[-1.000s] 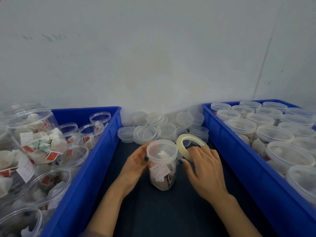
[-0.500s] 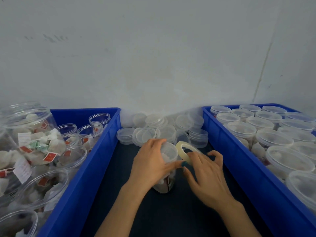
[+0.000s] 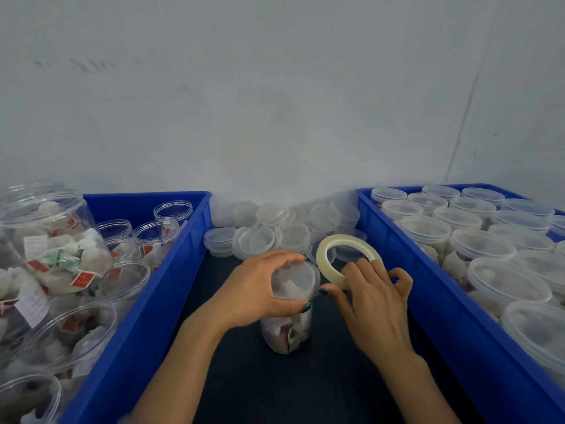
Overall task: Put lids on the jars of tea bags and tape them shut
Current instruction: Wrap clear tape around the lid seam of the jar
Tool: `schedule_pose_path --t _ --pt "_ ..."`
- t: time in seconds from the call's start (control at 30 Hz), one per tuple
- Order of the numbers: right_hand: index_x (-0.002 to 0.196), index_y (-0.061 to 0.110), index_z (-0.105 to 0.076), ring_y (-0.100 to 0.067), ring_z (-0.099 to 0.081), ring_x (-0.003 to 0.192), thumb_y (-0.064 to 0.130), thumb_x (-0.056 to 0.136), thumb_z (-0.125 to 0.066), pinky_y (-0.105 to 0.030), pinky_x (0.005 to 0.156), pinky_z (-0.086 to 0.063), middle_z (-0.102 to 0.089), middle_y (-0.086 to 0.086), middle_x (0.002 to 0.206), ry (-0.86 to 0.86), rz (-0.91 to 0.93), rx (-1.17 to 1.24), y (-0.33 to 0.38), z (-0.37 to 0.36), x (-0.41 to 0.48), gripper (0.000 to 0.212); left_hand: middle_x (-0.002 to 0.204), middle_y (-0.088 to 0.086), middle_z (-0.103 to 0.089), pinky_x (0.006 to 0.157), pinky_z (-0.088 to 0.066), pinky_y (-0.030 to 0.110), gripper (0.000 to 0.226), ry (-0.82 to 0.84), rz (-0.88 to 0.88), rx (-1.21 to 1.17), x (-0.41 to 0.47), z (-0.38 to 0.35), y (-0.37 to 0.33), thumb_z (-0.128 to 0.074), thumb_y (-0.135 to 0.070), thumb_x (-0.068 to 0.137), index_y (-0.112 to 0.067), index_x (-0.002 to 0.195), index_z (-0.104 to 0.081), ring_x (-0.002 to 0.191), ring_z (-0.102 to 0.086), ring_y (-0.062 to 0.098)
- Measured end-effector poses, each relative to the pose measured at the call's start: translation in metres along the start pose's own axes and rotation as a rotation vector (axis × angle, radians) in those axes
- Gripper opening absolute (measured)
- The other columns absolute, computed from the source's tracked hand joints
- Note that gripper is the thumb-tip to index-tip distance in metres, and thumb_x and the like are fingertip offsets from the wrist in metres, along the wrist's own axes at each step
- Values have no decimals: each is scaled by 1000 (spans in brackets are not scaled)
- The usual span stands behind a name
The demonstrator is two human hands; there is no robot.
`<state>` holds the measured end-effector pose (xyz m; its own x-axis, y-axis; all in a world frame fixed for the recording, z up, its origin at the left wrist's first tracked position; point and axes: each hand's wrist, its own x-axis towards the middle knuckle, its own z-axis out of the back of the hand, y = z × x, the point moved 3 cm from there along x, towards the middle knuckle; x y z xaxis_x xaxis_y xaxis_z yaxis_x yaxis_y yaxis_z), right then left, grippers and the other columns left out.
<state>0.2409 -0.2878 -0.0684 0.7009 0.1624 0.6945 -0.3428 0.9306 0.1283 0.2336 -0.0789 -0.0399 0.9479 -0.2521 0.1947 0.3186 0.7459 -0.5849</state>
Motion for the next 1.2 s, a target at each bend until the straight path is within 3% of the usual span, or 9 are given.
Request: schedule_pose_path --t 0.1,0.2,0.3,0.37,0.5,0.67,0.9,1.07,1.2 --pt "82 24 -57 -19 -57 84 59 92 -39 -39 83 -25 -56 9 85 45 -9 4 4 -2 0 40 132 -29 -53 104 -44 20 77 46 -18 -58 1 -2 -2 -85 -41 70 -43 138 -51 124 -48 -11" --pt "86 25 -61 -20 -57 85 47 87 -59 -38 79 -24 -56 9 87 61 -5 53 7 -3 -2 23 137 -25 -50 111 -42 27 91 89 -8 -99 1 -4 -5 -84 -36 71 -37 149 -37 130 -45 -8" --pt "92 27 -65 -19 -57 91 39 86 -61 -36 76 -21 -57 11 91 109 10 90 10 -5 -5 13 140 -23 -44 111 -41 30 100 80 1 43 3 -7 -12 -79 -68 67 -37 150 -31 128 -44 -4" --pt "92 28 -64 -18 -56 90 35 86 -60 -36 76 -21 -56 11 90 118 11 114 10 -5 -6 10 136 -22 -39 104 -45 29 99 32 21 177 3 -8 -17 -57 -92 63 -36 142 -38 121 -46 1" --pt "95 32 -60 -12 -51 92 41 91 -48 -35 74 -18 -53 16 94 121 55 170 5 -3 -6 16 122 -19 -34 95 -42 24 103 -66 0 315 -2 -7 -18 -32 -103 58 -42 140 -45 110 -41 2" --pt "98 36 -57 -7 -46 91 42 94 -38 -33 75 -20 -50 21 95 111 152 200 -4 1 -6 20 122 -28 -42 96 -39 22 91 -62 -20 269 -6 6 -15 -51 -86 60 -51 144 -40 116 -39 -3" --pt "85 30 -61 -12 -54 88 56 91 -42 -32 79 -18 -55 16 88 -6 99 140 3 6 -6 33 132 -42 -47 108 -41 24 91 30 -12 101 -12 18 -7 -79 -62 67 -54 145 -33 127 -42 -13" --pt "72 26 -56 -14 -52 84 77 83 -37 -32 80 -18 -53 14 80 -2 9 121 4 7 -4 55 136 -35 -49 110 -44 26 80 127 -19 -25 -14 18 -5 -85 -41 72 -50 138 -43 128 -44 -13" --pt "76 28 -54 -10 -47 86 78 83 -33 -33 76 -16 -50 16 83 43 -10 161 7 4 -6 55 135 -33 -47 107 -45 25 76 139 -44 -84 -14 9 -8 -81 -34 70 -50 135 -46 128 -43 -10"
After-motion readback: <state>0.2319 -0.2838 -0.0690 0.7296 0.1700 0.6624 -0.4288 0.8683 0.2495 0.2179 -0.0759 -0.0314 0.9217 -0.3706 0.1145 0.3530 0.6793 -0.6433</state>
